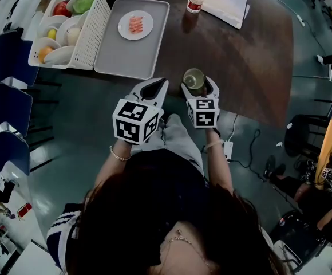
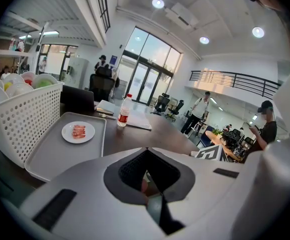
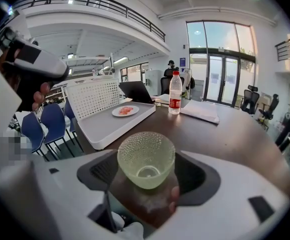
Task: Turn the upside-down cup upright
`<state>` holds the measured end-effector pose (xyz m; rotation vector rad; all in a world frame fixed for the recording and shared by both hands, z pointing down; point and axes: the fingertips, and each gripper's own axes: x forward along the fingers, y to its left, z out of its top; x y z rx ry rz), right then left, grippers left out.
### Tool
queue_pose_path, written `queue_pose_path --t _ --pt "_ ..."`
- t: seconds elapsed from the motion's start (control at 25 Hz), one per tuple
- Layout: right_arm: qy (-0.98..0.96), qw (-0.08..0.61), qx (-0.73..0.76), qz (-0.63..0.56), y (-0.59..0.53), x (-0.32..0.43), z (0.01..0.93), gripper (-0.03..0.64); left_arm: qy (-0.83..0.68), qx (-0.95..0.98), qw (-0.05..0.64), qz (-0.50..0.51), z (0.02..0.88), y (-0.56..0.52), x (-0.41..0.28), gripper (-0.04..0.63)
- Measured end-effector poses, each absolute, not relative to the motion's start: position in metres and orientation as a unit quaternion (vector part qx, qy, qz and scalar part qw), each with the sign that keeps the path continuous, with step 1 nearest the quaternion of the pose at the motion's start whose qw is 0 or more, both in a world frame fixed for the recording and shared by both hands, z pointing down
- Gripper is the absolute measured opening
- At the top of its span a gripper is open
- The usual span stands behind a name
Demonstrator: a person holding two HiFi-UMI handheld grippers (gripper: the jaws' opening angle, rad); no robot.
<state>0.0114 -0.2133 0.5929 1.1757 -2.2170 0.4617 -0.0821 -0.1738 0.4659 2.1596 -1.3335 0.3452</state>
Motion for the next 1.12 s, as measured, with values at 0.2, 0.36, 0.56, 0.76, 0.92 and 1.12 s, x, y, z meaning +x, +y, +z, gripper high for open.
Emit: queue_pose_path --t 0.2,0.36,0.56,0.76,0.92,1.12 --pt "-0.829 0.288 0.446 0.175 -0.213 0.013 0.593 0.344 -0.498 0.809 0.283 0.129 0.464 -0.173 -0.082 0.001" --pt "-0.828 0.281 0.452 0.175 -0.214 0.017 0.588 0.344 -0.5 0.81 0.278 0.127 0.46 -0.175 -0.084 0.0" --pt "-0.83 0.269 0.458 0.172 -0.217 0.024 0.578 0.344 -0.501 0.812 0.272 0.125 0.456 -0.176 -0.083 0.0" --pt "-0.835 0.24 0.465 0.174 -0.219 0.028 0.556 0.344 -0.499 0.817 0.264 0.121 0.45 -0.178 -0.08 0.002" --pt "-0.84 0.209 0.469 0.175 -0.222 0.032 0.53 0.344 -0.498 0.82 0.258 0.117 0.446 -0.18 -0.079 0.0" --pt "-0.845 0.173 0.476 0.171 -0.224 0.04 0.497 0.344 -0.496 0.824 0.25 0.113 0.439 -0.182 -0.076 0.002"
